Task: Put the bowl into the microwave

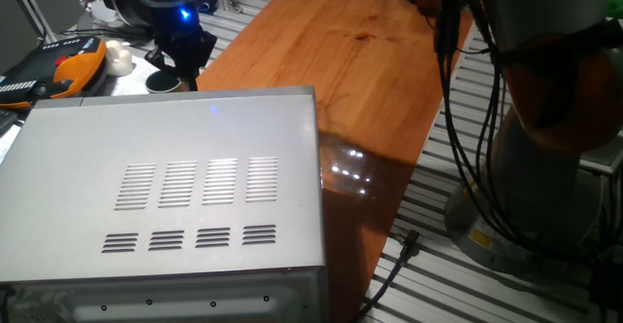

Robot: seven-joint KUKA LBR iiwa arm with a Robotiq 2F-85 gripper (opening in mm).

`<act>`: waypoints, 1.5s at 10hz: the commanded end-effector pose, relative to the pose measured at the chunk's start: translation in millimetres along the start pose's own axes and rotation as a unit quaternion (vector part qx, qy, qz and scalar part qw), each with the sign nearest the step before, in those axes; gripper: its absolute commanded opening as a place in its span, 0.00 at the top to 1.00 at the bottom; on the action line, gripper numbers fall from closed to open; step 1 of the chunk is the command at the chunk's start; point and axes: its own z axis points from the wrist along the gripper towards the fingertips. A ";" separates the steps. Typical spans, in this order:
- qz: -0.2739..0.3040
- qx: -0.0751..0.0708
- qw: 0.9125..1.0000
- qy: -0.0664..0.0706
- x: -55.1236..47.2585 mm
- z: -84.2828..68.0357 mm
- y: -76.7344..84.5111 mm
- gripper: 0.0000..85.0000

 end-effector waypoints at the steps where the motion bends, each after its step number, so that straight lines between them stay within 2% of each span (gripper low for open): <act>1: 0.003 -0.015 1.000 0.010 -0.3 0.2 0.0 1.00; 2: 0.023 -0.016 1.000 0.013 -0.3 0.2 0.0 1.00; 3: 0.063 -0.033 0.997 0.019 -0.3 0.2 0.0 1.00; 4: 0.104 -0.039 0.994 0.020 -0.3 0.2 0.0 1.00; 5: 0.137 -0.047 0.989 0.014 -0.3 0.2 0.0 0.80; 6: 0.169 -0.055 0.984 0.011 -7.5 1.6 13.8 0.60; 9: 0.219 -0.051 0.974 0.016 -29.2 1.0 54.6 0.60; 11: 0.238 -0.049 0.970 0.023 -38.7 -1.0 68.4 0.60; 14: 0.258 -0.050 0.965 0.022 -43.3 1.7 85.1 0.60; 15: 0.276 -0.057 0.959 0.023 -45.7 1.9 86.9 0.60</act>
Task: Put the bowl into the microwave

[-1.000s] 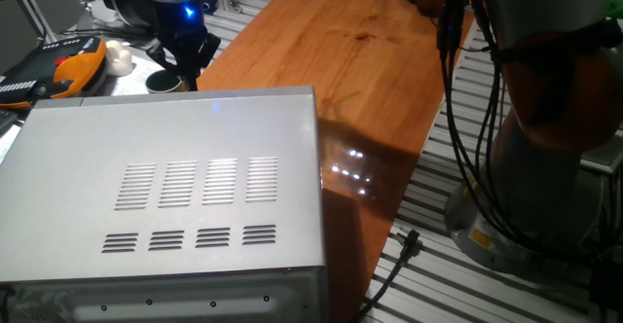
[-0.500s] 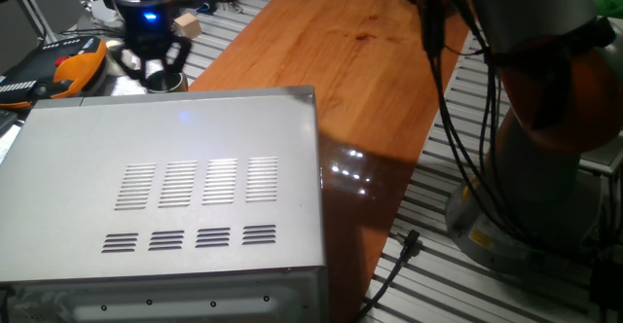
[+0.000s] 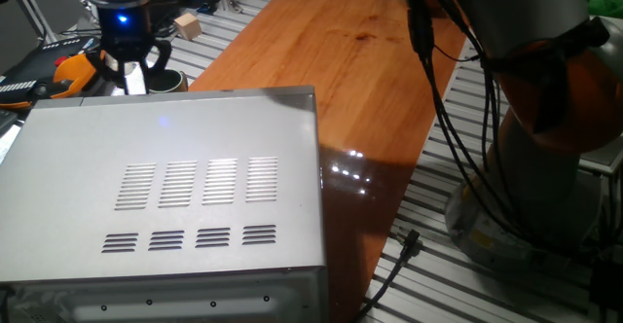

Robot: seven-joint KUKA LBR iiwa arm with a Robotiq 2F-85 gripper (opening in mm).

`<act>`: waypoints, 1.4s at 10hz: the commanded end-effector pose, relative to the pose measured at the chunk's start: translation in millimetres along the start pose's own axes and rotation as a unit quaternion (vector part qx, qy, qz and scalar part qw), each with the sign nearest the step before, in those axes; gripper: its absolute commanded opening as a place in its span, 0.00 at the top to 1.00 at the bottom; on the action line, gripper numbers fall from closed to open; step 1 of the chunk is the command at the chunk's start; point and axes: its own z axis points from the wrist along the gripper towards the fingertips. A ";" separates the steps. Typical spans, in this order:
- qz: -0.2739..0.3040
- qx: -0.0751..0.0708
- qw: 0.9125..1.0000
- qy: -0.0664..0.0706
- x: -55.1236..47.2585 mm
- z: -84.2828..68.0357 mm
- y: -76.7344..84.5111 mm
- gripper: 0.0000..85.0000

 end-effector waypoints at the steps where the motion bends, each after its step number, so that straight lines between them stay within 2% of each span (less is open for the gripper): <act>1: 0.043 -0.013 0.999 0.002 -3.6 0.2 -0.1 0.60; 4: 0.064 -0.014 0.998 -0.002 1.8 1.8 8.2 0.60; 5: 0.073 -0.014 0.997 -0.003 4.8 1.3 10.8 0.40; 6: 0.081 -0.018 0.997 0.002 6.1 2.1 12.1 0.40; 8: 0.088 -0.020 0.996 0.001 11.6 5.0 16.4 0.40; 14: 0.092 -0.016 0.996 0.000 25.3 8.1 22.9 0.40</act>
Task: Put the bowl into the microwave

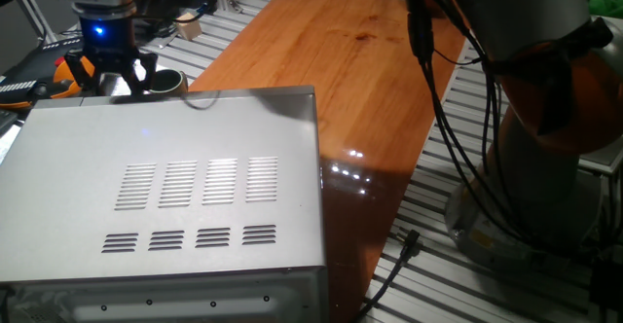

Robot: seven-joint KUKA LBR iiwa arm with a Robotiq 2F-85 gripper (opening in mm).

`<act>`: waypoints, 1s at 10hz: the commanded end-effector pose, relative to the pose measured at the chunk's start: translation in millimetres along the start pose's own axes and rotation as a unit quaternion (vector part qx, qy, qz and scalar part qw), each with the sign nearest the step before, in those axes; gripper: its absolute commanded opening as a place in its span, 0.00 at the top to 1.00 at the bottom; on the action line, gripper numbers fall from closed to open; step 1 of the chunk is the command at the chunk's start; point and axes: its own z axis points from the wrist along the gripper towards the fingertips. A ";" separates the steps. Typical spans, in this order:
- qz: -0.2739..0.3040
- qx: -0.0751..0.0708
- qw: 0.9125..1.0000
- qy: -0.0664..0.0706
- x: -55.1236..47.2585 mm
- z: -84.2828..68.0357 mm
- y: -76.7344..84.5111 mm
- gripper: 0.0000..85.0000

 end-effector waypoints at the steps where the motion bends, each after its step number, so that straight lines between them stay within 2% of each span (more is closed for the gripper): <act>1: -0.002 0.000 1.000 0.000 3.0 0.2 -0.1 0.40; 3: -0.002 0.001 1.000 -0.006 8.2 2.5 -0.4 0.40; 5: -0.007 0.001 1.000 -0.006 4.1 1.9 -1.2 0.40; 7: -0.019 0.002 1.000 -0.015 4.1 1.9 -1.2 0.40; 10: -0.036 -0.001 0.999 -0.005 4.1 1.9 -1.2 0.40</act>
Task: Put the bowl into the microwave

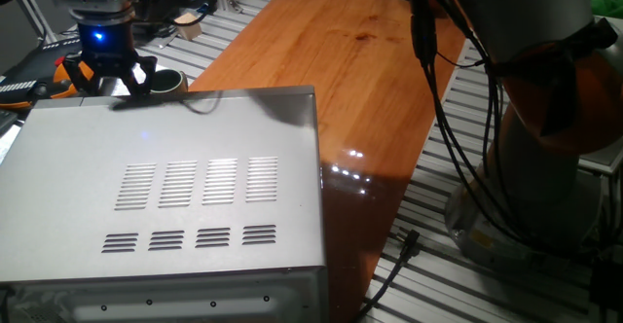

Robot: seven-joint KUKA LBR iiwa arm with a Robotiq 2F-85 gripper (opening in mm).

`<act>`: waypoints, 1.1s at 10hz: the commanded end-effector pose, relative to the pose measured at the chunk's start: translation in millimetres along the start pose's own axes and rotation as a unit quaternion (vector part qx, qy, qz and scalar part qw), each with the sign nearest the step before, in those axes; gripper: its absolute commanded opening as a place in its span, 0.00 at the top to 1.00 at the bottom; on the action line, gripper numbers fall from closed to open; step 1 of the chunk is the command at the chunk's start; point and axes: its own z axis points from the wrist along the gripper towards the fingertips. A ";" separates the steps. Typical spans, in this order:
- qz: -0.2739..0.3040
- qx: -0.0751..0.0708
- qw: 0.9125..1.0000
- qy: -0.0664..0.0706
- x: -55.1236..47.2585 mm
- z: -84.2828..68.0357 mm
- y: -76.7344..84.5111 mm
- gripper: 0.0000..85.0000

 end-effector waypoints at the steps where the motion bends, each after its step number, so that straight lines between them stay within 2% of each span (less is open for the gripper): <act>1: -0.005 0.001 1.000 -0.003 0.1 -0.1 0.1 0.40; 3: -0.016 0.014 1.000 -0.011 0.1 -0.1 0.1 0.40; 5: -0.011 0.029 0.999 -0.027 0.1 -0.1 0.1 0.40; 8: -0.005 0.028 0.999 -0.024 0.3 1.2 2.2 0.40; 11: 0.002 0.034 0.999 -0.029 6.5 4.3 13.1 0.40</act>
